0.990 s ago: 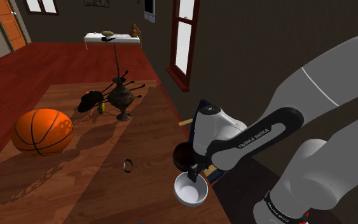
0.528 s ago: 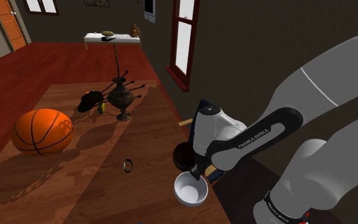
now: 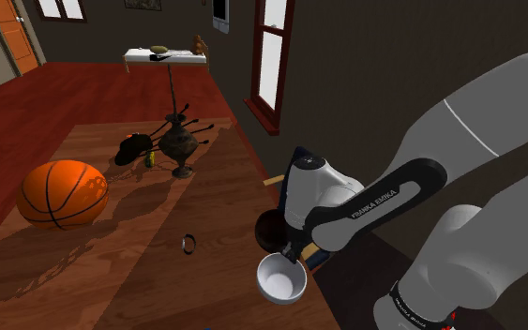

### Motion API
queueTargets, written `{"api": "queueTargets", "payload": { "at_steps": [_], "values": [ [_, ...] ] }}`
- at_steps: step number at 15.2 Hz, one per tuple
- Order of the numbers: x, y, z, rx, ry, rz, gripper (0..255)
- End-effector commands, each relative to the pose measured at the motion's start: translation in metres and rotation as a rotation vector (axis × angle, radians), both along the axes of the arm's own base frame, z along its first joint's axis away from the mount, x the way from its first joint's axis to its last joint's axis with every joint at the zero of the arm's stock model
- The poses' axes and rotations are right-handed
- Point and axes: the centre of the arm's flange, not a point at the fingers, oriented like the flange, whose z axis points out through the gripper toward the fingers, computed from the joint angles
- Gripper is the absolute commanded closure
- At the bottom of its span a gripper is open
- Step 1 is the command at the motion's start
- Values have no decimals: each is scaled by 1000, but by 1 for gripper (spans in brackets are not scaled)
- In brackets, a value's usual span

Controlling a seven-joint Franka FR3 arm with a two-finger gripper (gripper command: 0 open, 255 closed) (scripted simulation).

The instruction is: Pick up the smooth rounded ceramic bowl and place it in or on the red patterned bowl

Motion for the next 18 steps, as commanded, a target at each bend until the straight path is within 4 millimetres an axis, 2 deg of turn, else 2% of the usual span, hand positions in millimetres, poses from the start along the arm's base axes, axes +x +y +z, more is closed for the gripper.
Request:
{"api": "queueTargets", "payload": {
  "at_steps": [1, 18],
  "values": [
    [0, 0, 5, 0, 0, 0, 255],
    [0, 0, 95, 0, 0, 0, 255]
  ]
}}
